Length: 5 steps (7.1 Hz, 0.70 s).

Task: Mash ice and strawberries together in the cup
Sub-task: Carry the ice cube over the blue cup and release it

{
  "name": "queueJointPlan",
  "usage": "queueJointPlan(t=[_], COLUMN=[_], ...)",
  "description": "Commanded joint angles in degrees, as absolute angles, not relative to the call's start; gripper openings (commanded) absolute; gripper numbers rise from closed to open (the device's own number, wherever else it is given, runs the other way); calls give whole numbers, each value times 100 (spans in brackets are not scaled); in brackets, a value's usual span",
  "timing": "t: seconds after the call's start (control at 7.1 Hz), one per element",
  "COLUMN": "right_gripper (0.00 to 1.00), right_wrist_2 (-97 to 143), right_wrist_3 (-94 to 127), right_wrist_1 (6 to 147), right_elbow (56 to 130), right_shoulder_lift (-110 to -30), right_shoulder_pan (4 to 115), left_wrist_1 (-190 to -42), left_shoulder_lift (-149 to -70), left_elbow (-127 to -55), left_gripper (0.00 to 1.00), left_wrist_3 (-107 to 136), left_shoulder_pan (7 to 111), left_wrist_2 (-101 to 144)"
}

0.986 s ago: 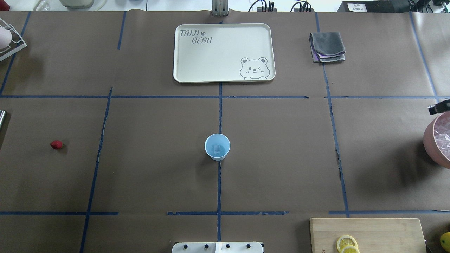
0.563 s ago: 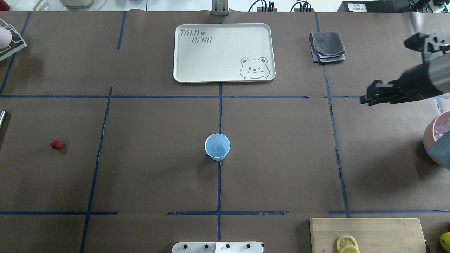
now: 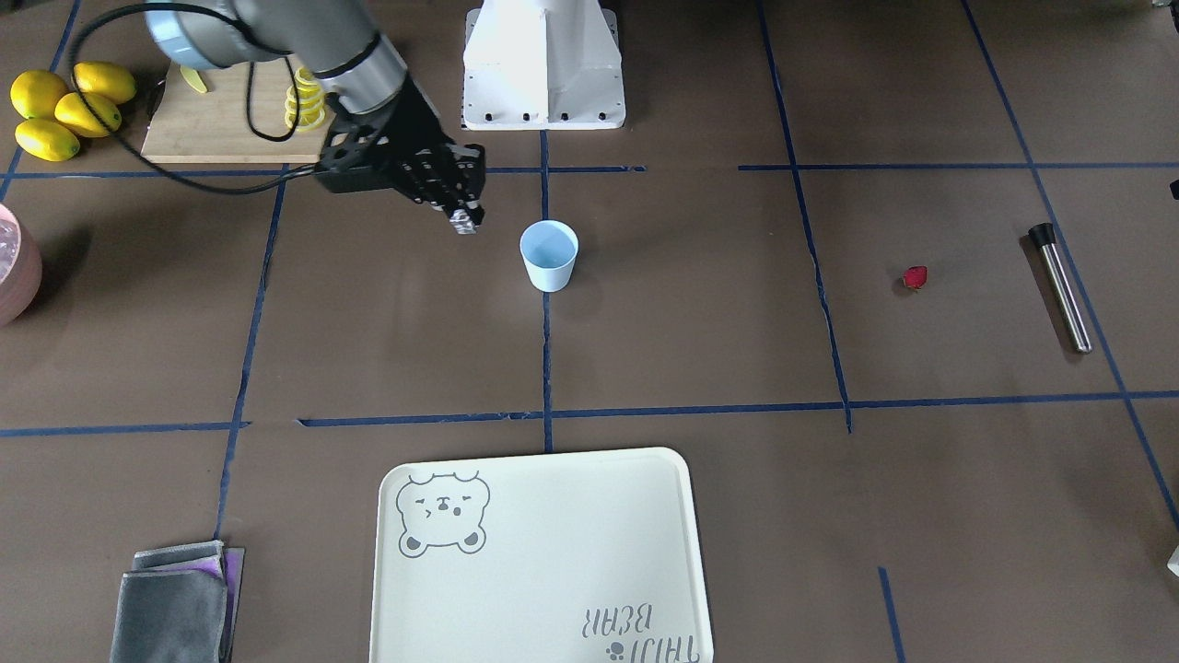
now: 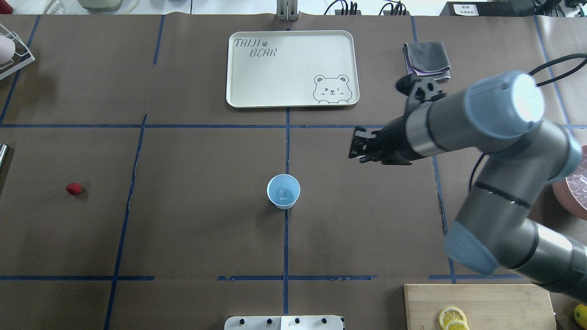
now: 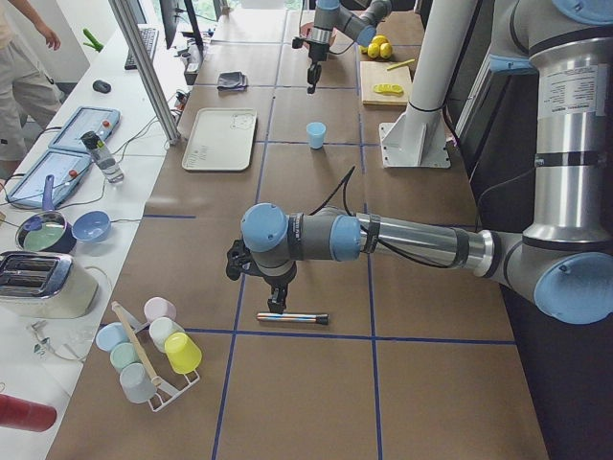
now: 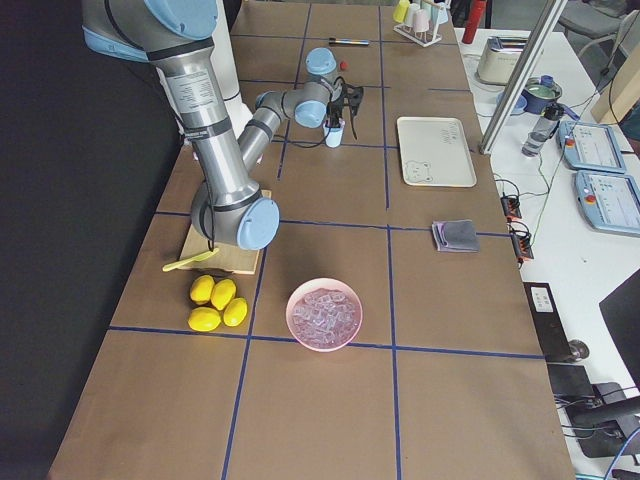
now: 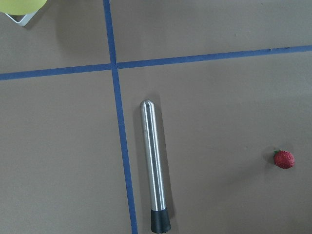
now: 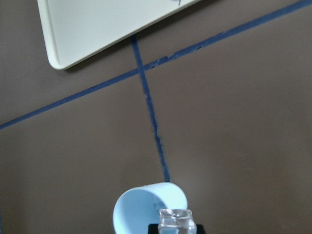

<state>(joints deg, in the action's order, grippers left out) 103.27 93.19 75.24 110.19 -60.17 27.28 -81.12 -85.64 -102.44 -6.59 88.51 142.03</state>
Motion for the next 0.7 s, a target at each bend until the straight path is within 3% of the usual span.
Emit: queueJointPlan(t=[0.0,0.28,0.42,0.56], right_gripper=[2,5,14,14], right_wrist_2=[9521,9510,9501,9475], right_wrist_3=[9641,9598,9572,9571], right_wrist_1=[7673,7682,7690,7699], right_elbow=[10260,10161,10125,10099], right_shoulder_lift=[-5214,-5273,-5265,-5230], right_shoulder_pan=[2128,2083,2083,2083], left_wrist_1=[-8112,-8112,-8112,-8112], left_shoulder_lift=[-8569,-8561,-8561,-8561], left_elbow=[-10274,-10283,-10283,-10283], left_gripper=[100,100,100,100], left_wrist_3=[-659,-659,-659,-659], left_shoulder_pan=[8851,8851,8851,8851], left_wrist_2=[14203,14203,14203,14203])
